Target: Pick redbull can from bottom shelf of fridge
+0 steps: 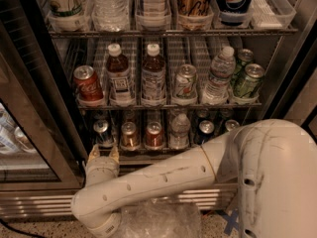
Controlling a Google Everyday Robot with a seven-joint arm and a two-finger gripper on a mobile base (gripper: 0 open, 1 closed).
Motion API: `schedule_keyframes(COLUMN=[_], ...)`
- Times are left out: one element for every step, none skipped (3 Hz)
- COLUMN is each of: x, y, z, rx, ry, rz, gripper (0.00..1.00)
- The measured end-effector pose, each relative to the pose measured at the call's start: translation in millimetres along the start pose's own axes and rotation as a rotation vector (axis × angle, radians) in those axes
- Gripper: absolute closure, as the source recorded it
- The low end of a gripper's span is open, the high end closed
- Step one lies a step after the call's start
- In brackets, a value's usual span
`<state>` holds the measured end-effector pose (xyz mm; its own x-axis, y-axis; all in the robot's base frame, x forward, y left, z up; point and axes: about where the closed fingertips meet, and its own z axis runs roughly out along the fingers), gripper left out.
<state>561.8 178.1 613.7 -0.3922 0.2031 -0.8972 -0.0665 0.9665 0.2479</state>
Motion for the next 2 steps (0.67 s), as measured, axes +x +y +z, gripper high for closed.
schedule_keyframes(x=[-2,-6], y=[-4,-1], z=[8,21], rx=[0.013,0.008], ry=[0.002,0.004], rz=[-0.007,-0.032], gripper=[0.45,0.44])
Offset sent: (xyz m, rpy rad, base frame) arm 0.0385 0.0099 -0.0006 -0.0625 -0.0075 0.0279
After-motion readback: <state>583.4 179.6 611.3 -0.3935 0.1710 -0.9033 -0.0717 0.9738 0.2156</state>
